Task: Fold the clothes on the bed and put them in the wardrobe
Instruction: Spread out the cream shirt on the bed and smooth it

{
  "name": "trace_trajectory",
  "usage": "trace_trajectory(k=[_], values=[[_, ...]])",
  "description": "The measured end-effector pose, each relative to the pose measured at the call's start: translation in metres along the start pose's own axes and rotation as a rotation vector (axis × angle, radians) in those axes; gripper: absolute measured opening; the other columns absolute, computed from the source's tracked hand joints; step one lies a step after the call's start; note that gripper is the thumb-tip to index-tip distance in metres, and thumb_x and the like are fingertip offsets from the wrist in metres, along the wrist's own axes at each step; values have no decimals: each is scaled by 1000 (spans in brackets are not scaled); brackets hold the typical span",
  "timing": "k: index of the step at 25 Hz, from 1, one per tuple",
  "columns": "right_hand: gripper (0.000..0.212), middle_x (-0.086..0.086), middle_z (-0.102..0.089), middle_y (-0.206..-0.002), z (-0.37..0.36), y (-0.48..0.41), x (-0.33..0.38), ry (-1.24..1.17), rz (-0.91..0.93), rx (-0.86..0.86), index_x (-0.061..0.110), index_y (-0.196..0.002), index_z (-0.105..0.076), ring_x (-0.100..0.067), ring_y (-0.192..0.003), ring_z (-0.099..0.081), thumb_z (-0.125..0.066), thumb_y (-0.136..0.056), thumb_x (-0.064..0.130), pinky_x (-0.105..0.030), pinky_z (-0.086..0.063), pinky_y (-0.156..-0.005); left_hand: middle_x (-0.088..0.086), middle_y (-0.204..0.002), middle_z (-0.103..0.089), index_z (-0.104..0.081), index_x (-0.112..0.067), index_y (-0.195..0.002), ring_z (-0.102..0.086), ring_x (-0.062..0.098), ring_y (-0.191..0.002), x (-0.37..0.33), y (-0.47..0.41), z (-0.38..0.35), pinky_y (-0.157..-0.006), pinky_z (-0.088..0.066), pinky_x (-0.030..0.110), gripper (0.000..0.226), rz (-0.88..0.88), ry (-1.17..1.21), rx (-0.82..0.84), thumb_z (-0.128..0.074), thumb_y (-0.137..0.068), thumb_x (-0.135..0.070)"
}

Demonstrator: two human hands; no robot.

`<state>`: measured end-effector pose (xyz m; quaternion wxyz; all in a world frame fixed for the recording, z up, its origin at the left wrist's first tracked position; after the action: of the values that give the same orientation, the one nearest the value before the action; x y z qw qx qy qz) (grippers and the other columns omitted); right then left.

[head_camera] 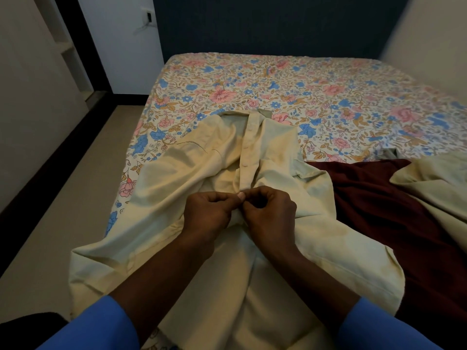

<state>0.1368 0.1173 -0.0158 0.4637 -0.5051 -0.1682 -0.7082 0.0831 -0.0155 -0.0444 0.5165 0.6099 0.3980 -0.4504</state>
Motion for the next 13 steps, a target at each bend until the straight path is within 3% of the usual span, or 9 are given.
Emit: trace_trajectory(k=[2,4,6,10,13], values=[[11,16,-75,-83,-2,1,-1,-20,0,13,24,-97,-82,7,-80,-69,-80,-88,19,-6,-51,-72,6,-72,-75,-82,-6,-89,-72,21,-72,1,-3,0,-69,-60,34,13,68,51,11,-84,-84,-18],[12,15,-77,-85,-5,1,-3,-73,-36,47,23,-99,-83,5,-80,-71,-80,-88,20,-17,-57,-78,16,-87,-78,-82,-7,-86,-74,32,-91,5,-6,2,-83,-61,41,8,91,66,-18,-81,-87,-15],[12,11,-79,-85,-7,1,-6,-165,-97,58,22,-99,-83,1,-81,-73,-79,-87,19,-29,-61,-83,16,-89,-78,-82,-10,-84,-73,35,-96,5,-8,2,-88,-61,44,11,52,32,-16,-75,-92,-15],[13,8,-79,-84,-6,-2,-14,-246,-174,62,24,-97,-82,-9,-82,-76,-83,-85,29,-43,-63,-85,2,-85,-78,-78,-19,-88,-73,16,-85,-7,-3,-3,-70,-55,26,18,-128,-96,20,-65,-100,-16],[17,7,-79,-84,-3,-2,-15,-226,-175,62,22,-100,-81,-11,-81,-76,-81,-88,33,-45,-63,-84,-5,-85,-78,-77,-23,-90,-73,8,-83,-18,-2,-2,-74,-56,24,9,-290,-185,-28,-73,-94,-16]])
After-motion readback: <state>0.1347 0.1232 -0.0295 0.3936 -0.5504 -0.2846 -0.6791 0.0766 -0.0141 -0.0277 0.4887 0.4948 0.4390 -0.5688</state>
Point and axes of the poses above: each hand's wrist, its own y-axis away from the middle knuckle, its own z-axis out of the back of the hand, x = y × z, the point moved 5 cm from there along -y, towards the middle knuckle
